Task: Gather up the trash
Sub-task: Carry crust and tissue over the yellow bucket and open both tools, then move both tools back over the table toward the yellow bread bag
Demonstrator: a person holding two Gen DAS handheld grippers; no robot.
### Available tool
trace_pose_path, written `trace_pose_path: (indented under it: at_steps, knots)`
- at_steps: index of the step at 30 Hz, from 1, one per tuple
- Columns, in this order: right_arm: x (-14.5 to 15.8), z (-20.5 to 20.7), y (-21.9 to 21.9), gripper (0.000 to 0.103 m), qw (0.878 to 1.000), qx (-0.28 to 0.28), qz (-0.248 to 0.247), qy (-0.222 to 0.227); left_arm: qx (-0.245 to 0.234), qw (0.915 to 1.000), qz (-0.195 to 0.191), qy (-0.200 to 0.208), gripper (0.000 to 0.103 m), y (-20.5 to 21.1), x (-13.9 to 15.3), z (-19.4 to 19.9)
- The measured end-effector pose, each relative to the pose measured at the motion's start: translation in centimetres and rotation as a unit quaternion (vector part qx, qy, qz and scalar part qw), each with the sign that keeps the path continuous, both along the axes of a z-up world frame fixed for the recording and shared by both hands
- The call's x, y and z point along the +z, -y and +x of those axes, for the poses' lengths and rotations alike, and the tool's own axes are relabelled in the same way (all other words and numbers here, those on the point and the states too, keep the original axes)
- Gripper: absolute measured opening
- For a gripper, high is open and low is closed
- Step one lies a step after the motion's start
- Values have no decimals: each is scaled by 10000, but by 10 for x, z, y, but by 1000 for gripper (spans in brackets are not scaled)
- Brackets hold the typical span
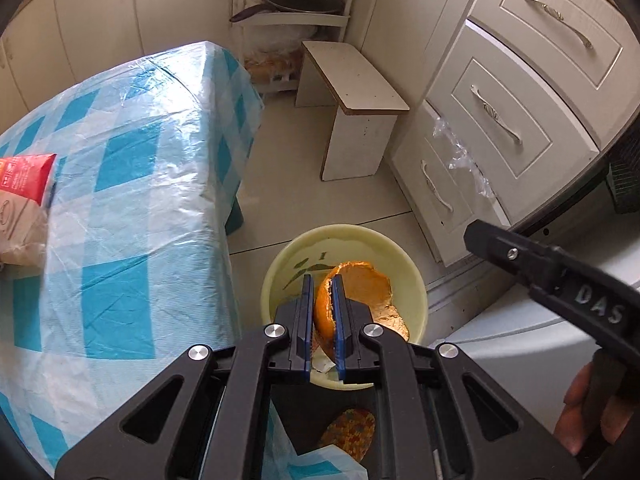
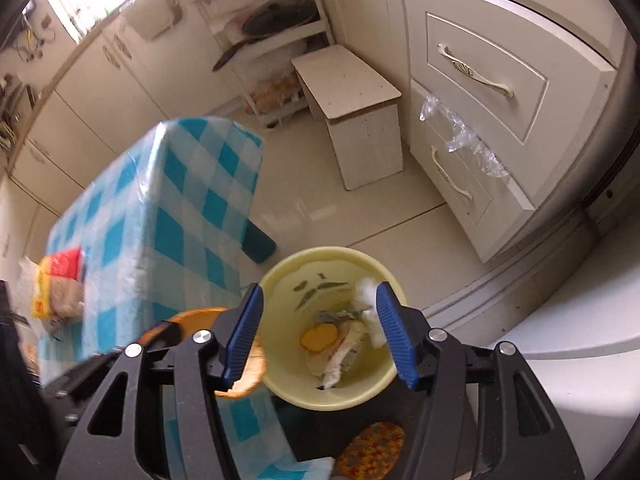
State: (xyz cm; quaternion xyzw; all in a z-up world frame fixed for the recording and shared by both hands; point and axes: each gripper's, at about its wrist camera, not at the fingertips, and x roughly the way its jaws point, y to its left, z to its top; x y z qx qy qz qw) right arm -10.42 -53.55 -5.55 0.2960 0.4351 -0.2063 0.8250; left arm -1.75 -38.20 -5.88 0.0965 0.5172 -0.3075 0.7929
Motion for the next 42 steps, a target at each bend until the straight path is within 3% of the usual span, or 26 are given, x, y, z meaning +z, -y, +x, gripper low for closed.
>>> trace_pose_path:
  at_steps: [4,6,8,15,20,26,30,37,42]
  knots:
    - [16,-10,13,62,9979,-311,190,533,-79,9997,216,-69,12,21,-10,-2]
    - [23,-16,18,65,9956,-478,222,770,-150,9994,286,-104,20,30,-14,-3]
    - [27,-19,23,66,9925,-592,337,1013,-178,9993,327,-44,38,34,-14,-6]
    - [35,-13,24,70,9885,-538,565,1292,-263,9983,422,305,50,29,0,-18]
    - [41,-5,12,73,9884,-417,580,1343,-336,9942,604,827,69,5,20,-30]
    - [43,15,-11,74,9906,-95,551,1246,-211,9926,728,948,75,-61,34,-31]
    - [44,35,-36,75,9923,274,494,1104,122,9927,772,915,77,-124,39,-23]
    - [46,78,-113,75,9878,1300,228,831,1345,9867,592,694,78,-245,43,14]
    - [49,111,-194,78,9689,2348,-320,709,2195,9740,362,437,78,-314,36,38]
